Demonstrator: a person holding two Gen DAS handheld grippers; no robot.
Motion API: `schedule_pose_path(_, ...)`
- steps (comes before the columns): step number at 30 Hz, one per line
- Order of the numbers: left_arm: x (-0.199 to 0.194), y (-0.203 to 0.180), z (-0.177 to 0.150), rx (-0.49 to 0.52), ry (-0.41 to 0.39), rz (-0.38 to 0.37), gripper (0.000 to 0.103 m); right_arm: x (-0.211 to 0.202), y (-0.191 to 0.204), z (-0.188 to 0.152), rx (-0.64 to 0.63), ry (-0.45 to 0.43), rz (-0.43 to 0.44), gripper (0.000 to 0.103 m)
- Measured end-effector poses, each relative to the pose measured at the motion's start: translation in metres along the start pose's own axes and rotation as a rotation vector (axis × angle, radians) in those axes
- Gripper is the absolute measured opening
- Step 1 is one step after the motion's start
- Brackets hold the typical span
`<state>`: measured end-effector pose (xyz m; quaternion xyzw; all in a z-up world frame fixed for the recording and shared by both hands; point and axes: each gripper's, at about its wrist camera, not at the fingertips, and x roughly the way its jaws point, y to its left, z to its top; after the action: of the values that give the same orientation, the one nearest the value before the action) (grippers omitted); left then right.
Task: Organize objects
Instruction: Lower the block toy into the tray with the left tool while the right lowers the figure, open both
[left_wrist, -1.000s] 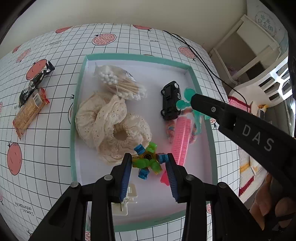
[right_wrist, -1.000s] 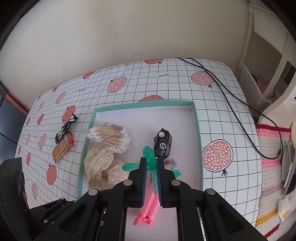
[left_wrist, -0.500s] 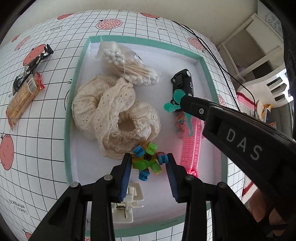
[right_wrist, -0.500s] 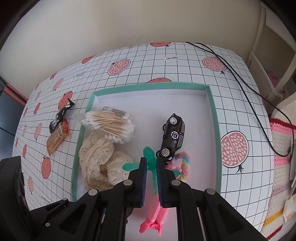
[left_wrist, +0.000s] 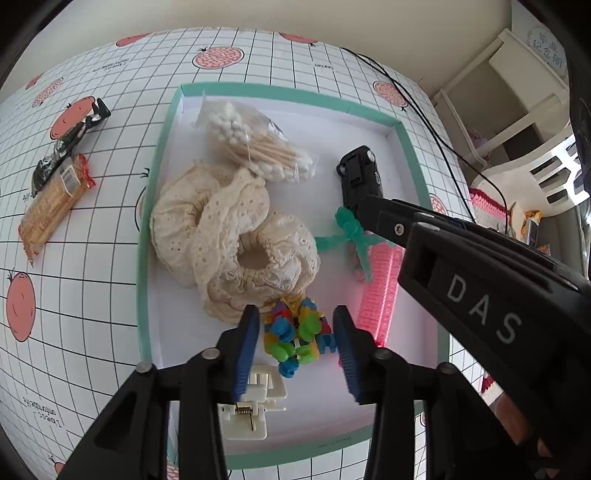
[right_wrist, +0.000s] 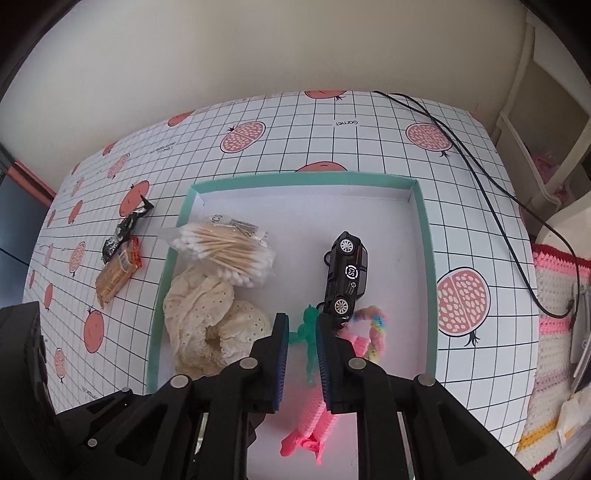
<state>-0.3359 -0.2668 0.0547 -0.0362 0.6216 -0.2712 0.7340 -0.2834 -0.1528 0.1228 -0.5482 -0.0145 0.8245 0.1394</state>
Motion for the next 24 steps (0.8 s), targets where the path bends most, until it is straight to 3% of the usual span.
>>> schedule_pose_path(16, -0.033, -0.005, 0.016, -0.007, -0.096, -0.009, 0.048, -0.024, 0.0, 0.006, 0.005, -0.071, -0.001, 0.022)
schedule_pose_path(24, -0.041, 0.006, 0.011, -0.041, -0.128, 0.046, 0.048, -0.022, -0.007, 0.007, 0.029, -0.075, -0.011, 0.022)
